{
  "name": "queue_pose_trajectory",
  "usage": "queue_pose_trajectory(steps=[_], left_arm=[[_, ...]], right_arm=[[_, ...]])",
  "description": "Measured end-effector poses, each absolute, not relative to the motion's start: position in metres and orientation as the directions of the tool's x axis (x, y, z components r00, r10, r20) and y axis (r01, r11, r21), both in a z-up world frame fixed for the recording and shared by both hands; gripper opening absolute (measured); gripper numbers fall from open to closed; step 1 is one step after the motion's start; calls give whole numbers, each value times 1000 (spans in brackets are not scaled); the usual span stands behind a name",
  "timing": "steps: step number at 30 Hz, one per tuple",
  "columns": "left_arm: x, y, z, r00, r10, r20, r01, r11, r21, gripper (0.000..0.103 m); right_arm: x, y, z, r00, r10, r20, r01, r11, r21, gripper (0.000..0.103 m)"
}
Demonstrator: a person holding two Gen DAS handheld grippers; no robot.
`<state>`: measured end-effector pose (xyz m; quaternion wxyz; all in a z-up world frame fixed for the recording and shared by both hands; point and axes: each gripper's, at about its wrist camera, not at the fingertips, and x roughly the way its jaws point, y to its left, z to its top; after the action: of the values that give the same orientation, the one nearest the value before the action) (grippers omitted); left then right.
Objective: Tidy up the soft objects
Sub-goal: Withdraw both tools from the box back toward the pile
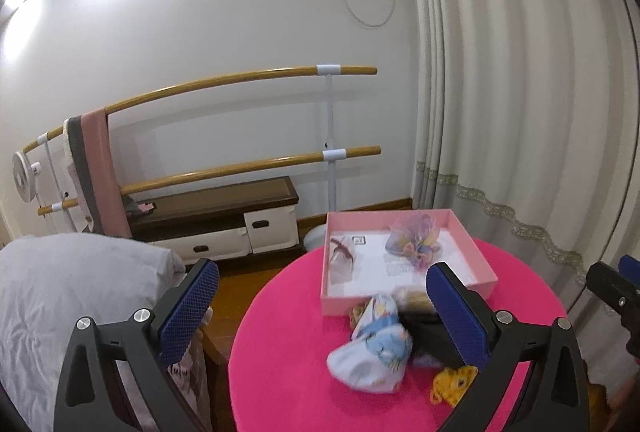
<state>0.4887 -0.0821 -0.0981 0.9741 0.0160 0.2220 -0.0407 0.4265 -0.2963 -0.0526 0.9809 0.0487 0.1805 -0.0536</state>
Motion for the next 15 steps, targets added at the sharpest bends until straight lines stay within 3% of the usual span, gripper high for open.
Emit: queue_pose_trajectory(steps=[15], left_arm=[[368,-58,-77,902,-62,-427,61,998,-17,103]], right_arm=[[373,-257,-68,946,-135,-296,138,990,-8,103]])
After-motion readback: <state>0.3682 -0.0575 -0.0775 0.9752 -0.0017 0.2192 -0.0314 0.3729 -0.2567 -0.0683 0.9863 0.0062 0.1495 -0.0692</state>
